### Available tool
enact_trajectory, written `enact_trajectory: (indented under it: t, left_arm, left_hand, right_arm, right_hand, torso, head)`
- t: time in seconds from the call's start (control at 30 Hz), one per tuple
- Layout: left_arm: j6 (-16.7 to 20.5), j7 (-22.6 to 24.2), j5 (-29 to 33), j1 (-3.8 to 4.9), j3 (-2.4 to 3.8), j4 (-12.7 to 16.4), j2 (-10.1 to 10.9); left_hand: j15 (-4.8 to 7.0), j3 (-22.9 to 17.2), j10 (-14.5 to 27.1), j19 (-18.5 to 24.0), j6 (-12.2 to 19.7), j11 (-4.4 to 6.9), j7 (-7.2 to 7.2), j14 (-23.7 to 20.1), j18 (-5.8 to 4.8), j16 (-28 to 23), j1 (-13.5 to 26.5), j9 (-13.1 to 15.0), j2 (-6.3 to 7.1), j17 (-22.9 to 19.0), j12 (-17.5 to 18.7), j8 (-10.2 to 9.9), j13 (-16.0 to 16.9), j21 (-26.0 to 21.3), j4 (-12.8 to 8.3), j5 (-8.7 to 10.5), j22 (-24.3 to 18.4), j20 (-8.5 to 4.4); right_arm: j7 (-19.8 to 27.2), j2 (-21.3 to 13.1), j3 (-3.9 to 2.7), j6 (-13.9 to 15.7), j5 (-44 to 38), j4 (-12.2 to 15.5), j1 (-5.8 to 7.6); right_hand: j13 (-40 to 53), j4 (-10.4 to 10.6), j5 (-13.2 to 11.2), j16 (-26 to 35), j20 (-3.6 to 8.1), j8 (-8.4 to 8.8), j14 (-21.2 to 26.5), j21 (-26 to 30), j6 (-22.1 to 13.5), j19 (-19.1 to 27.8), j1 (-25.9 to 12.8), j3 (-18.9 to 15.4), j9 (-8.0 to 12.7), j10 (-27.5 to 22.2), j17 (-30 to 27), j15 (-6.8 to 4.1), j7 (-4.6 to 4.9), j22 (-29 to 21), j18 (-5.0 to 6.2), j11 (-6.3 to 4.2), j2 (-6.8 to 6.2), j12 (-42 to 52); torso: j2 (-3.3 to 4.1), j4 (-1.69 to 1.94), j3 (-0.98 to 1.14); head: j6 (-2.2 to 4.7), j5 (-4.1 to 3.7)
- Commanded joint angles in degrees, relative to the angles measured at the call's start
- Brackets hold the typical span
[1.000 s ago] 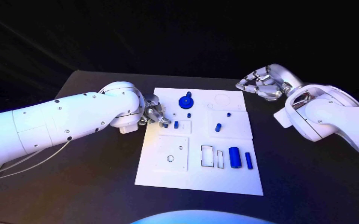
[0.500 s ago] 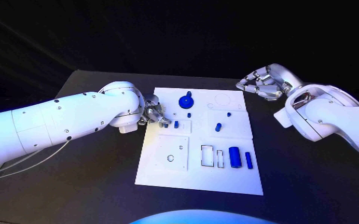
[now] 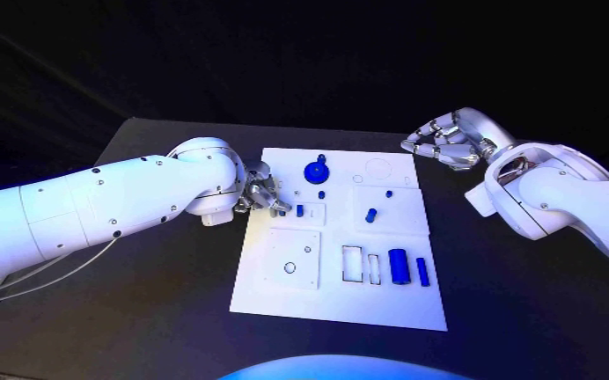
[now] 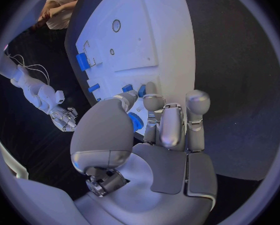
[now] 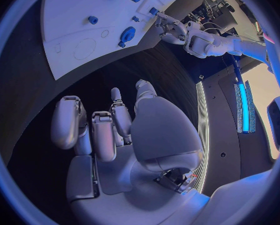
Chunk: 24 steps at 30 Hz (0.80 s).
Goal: Assemble the parts on the task board
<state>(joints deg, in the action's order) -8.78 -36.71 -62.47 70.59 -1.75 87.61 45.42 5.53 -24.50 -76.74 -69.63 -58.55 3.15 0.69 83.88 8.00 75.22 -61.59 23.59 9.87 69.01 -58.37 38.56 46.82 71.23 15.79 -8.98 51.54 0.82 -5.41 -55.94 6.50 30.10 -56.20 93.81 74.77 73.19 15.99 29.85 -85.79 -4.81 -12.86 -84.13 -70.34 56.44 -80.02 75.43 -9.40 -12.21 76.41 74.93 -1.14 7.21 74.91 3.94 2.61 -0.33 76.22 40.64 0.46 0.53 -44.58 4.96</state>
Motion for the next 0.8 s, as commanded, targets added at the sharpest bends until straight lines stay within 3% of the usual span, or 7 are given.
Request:
enact_trajectory:
  t: [0.03, 0.37, 0.8]
  left_arm:
    - [-1.3, 0.0, 0.0, -0.03, 0.00, 0.3, 0.1]
    - [-0.4, 0.1, 0.4, -0.03, 0.01, 0.5, 0.1]
    - [3.7, 0.7, 2.7, -0.03, 0.29, 1.8, 1.0]
  left_hand:
    - [0.35, 0.6, -0.4, -0.4, -0.3, -0.07, -0.03, 1.7, -0.66, 0.2, -0.6, -0.1, -0.07, 0.1, -0.3, -0.2, 0.1, 0.3, 0.2, -0.11, 0.1, -0.05]
    - [0.34, 1.9, -0.4, -0.4, -0.4, -0.10, -0.01, 1.7, -0.66, 0.2, -0.7, -0.3, -0.04, 0.1, -0.3, -0.3, 0.1, 0.3, 0.6, -0.11, 0.0, -0.05]
    - [0.34, 9.2, -0.6, -0.6, -0.7, -0.12, 0.02, 1.7, -0.72, 0.2, 1.3, -1.1, -1.23, 0.1, -0.4, -0.4, 0.4, 0.5, 0.9, -0.06, 0.4, -0.06]
  right_arm:
    - [0.0, 0.0, 0.00, -0.3, -0.5, 0.1, -0.05]
    - [0.1, 0.0, 0.00, -0.3, -0.5, 0.1, -0.05]
    - [0.2, 0.2, 0.00, -0.1, -0.5, -0.1, -0.10]
  right_hand:
    - [0.0, 0.1, 0.1, 0.1, 0.10, -0.39, -4.0, 0.2, -0.1, 0.1, 0.0, -0.3, -0.1, -0.3, 7.4, -0.34, -0.11, 2.1, 0.60, -0.06, 0.12, -0.1]
    - [0.0, 0.1, 0.1, 0.1, 0.10, -0.39, -4.0, 0.2, -0.1, 0.1, 0.0, -0.3, -0.1, -0.3, 7.4, -0.34, -0.11, 2.1, 0.60, -0.06, 0.12, -0.1]
    - [0.0, 0.1, 0.1, 0.1, 0.10, -0.39, -4.0, 0.2, -0.1, 0.1, 0.0, -0.3, -0.1, -0.3, 7.4, -0.34, -0.11, 2.1, 0.60, -0.06, 0.12, -0.1]
  torso:
    - [0.01, -0.02, 0.01]
    - [0.02, -0.02, 0.01]
    - [0.01, 0.00, -0.02]
  head:
    - [0.05, 0.01]
    - [0.00, 0.06]
    - [0.21, 0.16]
